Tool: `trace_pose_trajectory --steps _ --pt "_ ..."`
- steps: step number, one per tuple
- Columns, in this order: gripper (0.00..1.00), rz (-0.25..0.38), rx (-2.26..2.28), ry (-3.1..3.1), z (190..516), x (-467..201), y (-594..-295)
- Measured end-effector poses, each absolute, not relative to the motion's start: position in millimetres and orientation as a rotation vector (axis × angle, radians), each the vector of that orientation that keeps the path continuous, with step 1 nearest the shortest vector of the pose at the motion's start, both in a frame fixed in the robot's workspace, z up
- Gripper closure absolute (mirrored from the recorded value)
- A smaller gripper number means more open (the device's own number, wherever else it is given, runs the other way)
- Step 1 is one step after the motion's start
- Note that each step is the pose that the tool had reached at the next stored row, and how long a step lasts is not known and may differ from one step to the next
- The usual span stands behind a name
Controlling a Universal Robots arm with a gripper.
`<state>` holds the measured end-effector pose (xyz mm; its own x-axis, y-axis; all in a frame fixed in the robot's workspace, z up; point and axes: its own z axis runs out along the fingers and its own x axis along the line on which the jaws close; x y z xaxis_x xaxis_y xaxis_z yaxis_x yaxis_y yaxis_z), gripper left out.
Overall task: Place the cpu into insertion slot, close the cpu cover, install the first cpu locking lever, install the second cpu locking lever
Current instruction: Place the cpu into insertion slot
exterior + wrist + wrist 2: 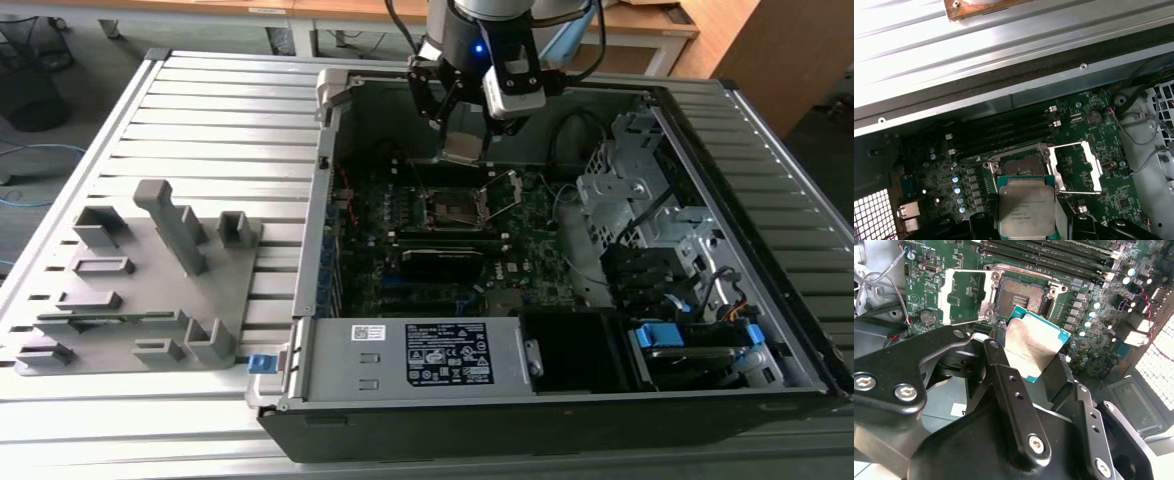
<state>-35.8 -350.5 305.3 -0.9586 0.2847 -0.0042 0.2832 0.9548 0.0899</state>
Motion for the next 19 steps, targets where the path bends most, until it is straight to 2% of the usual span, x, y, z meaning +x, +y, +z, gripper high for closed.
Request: trace_pose_trajectory --steps 12,19 --pt "0.46 0.138 0.453 3.088 304.8 -35.8 -350.4" --pt "0.46 0.136 0.619 3.055 301.2 -35.8 -350.5"
